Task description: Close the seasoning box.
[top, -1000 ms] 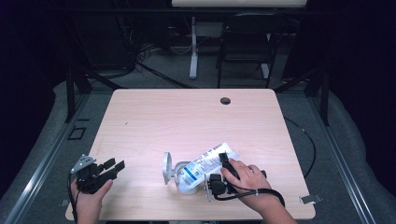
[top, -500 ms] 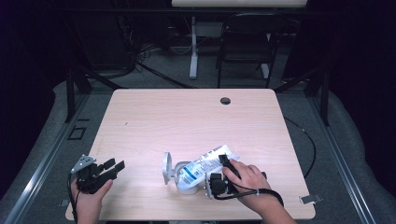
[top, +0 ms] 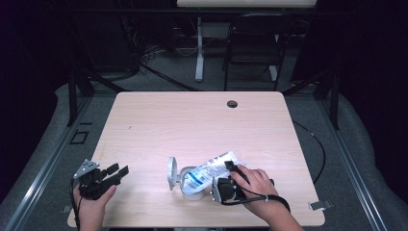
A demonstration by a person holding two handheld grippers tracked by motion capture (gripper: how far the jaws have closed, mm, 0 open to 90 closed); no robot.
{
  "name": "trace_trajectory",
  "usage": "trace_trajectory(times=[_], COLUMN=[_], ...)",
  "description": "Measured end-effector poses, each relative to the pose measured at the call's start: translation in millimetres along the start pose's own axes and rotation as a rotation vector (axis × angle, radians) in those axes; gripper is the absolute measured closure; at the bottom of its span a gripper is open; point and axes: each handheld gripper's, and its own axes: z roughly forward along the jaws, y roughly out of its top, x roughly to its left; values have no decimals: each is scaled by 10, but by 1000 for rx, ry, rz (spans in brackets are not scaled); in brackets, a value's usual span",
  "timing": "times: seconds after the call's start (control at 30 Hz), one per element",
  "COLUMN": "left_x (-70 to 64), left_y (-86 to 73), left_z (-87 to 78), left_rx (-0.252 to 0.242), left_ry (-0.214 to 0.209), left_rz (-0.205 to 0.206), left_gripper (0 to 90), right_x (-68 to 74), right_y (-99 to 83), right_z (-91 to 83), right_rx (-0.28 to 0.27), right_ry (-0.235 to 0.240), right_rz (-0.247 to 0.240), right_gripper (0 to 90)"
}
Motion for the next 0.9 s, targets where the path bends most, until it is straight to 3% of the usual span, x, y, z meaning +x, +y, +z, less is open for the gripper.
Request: trace_trajectory(times=[0.73,0.9], left_x=[-3,-1], left_y=[-1,2], left_z=[0,-7], left_rx=[0,-2], left_ry=[3,2], left_rz=[2,0], left_gripper=[514,514], right_x=[-20,-36], right_y=[-51,-66], right_z=[16,16], right_rx=[-50,-63], right_ry=[54,68], right_rz=[107,155], right_gripper=[827,827])
